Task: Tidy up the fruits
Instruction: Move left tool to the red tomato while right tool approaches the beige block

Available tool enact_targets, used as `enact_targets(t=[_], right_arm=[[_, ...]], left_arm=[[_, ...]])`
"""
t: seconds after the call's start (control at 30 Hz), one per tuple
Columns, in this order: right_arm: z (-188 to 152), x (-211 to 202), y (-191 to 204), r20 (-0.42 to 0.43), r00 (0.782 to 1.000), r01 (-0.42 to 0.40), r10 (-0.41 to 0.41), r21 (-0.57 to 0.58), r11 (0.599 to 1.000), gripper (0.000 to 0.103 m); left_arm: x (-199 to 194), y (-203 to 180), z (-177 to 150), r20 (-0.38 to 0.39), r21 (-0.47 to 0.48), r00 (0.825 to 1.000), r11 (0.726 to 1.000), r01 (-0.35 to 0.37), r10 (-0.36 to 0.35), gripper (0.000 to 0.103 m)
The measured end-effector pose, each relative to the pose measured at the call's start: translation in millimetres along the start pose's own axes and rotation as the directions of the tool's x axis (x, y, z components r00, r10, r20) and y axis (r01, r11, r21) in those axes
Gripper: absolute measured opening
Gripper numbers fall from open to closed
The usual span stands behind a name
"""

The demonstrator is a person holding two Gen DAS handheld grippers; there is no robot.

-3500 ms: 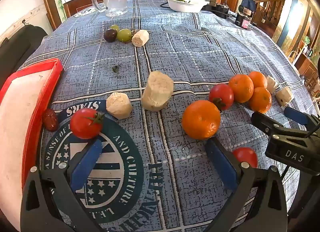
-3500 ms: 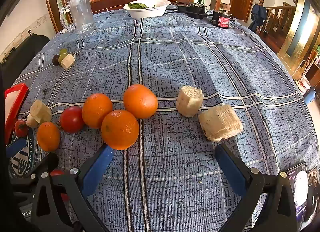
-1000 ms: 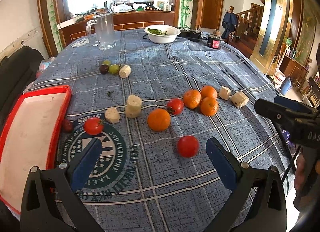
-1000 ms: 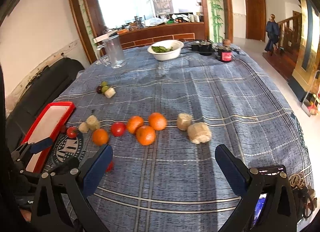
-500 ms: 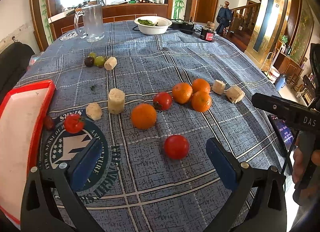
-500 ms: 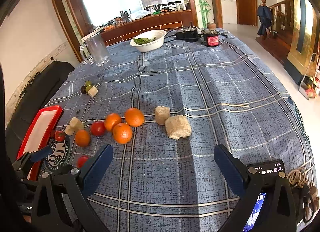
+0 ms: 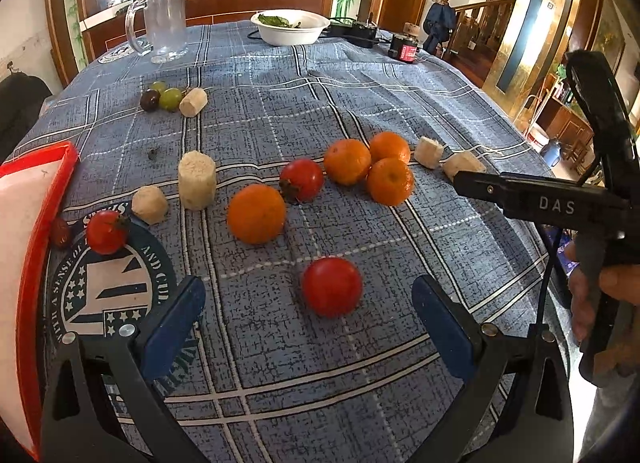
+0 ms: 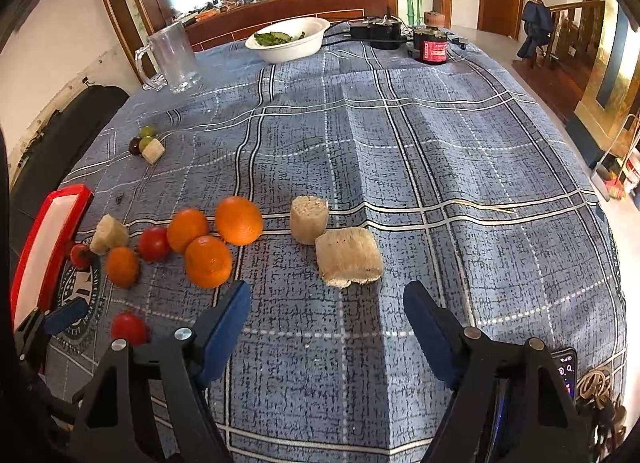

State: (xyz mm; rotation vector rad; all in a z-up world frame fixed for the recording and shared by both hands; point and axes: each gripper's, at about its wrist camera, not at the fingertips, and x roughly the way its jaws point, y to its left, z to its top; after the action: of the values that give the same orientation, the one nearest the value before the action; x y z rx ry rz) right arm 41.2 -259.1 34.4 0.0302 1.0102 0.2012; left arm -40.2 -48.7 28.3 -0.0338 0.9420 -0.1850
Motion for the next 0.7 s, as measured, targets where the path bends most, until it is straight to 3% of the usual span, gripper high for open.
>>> enact_targets(t=[0.23,0.33,0.43,0.5,0.6,0.7], right_arm=[[8.9,15.3,-4.2,-0.02,1.0,0.01,-0.009,0.008,1.0,0.069],[10.8,21.9,-6.4,-0.031,0.999,0.018,-0.017,0.011,1.0,0.063],[11.2,27.1,-9.6,-0.038,0.999,0.013,-0.012,0.02,1.0,0.048],[10.8,27.3,-10.3,-0.024,0.999,0.034,-0.034,0.016,0.999,0.04],[9.6,26.0,-12.5,-0.016,0.999,0.032,-0.031,0.025,0.999,0.04],[8.0,23.6,-14.4,-0.012,1.0,0.03,-0.029,0.04,0.999,0.04]], left_arm=[[11.5,-3.9,0.3,-0.024,0.02,1.0,1.0,-0.013,0.014,0.096],[15.3,-3.9,0.3,-0.036,0.025,0.999,1.0,-0.014,0.015,0.088],[18.0,-3.5,-0.5,-0.042,0.022,0.999,1.0,-0.014,0.015,0.084],[18.6,-2.4,-1.0,-0.044,0.016,0.999,1.0,-0.011,0.012,0.077],[16.6,-1.1,-2.0,-0.033,0.019,0.999,1.0,-0.016,0.017,0.06],[14.0,4.3,-3.0,-0.026,-0.005,1.0,1.0,0.006,-0.006,0.051]])
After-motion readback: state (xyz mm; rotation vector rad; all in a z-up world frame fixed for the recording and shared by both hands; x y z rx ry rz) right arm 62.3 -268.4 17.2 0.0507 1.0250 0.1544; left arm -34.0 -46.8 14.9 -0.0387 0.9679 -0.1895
